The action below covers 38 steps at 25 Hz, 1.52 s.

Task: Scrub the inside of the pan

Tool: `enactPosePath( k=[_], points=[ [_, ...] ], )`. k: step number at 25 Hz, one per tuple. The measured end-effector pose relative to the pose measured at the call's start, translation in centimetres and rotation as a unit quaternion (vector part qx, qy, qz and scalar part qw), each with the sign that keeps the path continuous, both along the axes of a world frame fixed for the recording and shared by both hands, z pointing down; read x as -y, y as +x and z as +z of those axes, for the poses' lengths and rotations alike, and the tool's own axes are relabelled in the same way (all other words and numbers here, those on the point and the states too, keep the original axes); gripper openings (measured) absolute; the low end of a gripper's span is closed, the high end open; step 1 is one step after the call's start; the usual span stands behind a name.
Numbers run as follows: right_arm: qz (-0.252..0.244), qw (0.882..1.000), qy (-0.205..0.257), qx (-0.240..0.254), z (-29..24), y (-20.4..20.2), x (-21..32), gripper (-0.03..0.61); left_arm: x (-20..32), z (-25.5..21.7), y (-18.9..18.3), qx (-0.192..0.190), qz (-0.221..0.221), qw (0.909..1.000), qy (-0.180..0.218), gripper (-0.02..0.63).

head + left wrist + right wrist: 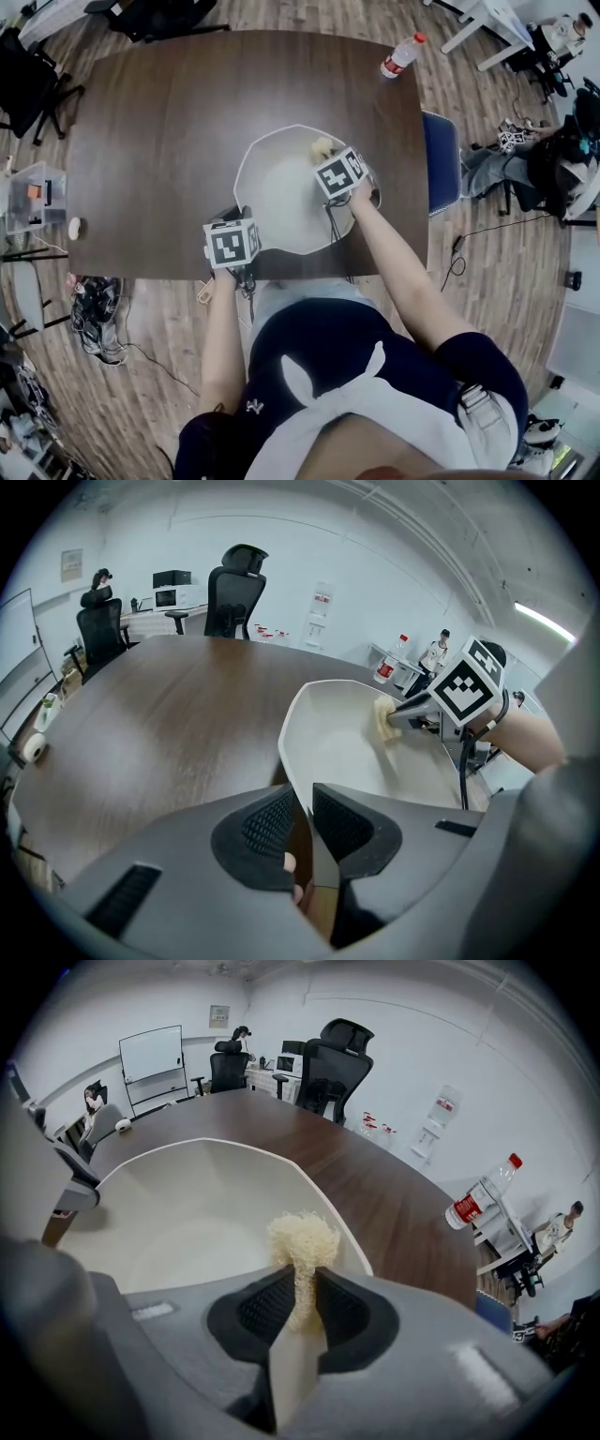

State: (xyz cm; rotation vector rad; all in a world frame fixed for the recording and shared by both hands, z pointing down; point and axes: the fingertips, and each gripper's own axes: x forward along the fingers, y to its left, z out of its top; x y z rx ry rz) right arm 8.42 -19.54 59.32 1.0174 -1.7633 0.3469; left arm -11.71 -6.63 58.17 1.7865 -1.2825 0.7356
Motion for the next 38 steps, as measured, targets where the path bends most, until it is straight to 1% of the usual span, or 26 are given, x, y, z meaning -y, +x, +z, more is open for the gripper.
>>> enactPosePath(
  k=[4, 8, 12, 16, 20, 28, 34, 38],
  points=[
    [-0.009, 1.000, -0.005, -0.006, -0.4, 0.3, -0.4, 0.064, -0.1, 0.0, -0.4, 0.001, -0.007, 1.0000, 0.001, 0.069],
    [-0.039, 0.998, -0.022, -0.045, -0.3, 0.9, -0.7, 0.064, 0.0, -0.3, -0.3, 0.003, -0.013, 0.9999, 0.003, 0.069],
    [-0.068, 0.994, -0.036, -0.074, 0.1, 1.2, -0.8, 0.064, 0.3, -0.4, -0.2, 0.009, -0.016, 0.9998, 0.005, 0.069],
    [-0.085, 0.990, -0.064, -0.095, 0.3, 1.4, -1.5, 0.064, 0.2, -0.4, -0.3, 0.016, -0.016, 0.9997, 0.003, 0.069],
    [-0.097, 0.985, -0.099, -0.098, 0.8, 1.6, -2.4, 0.064, 0.1, -0.4, -0.4, 0.013, -0.017, 0.9998, 0.003, 0.069],
    [-0.124, 0.971, -0.165, -0.123, 1.6, 2.2, -4.0, 0.064, 0.2, -0.4, -0.6, 0.015, -0.019, 0.9997, 0.002, 0.067],
    [-0.138, 0.956, -0.213, -0.148, 2.0, 2.7, -5.7, 0.063, 0.1, -0.3, -0.5, 0.019, -0.020, 0.9996, 0.002, 0.069],
    [-0.158, 0.944, -0.239, -0.163, 2.2, 3.0, -6.8, 0.063, 0.0, -0.4, -0.3, 0.019, -0.022, 0.9996, 0.002, 0.068]
  ],
)
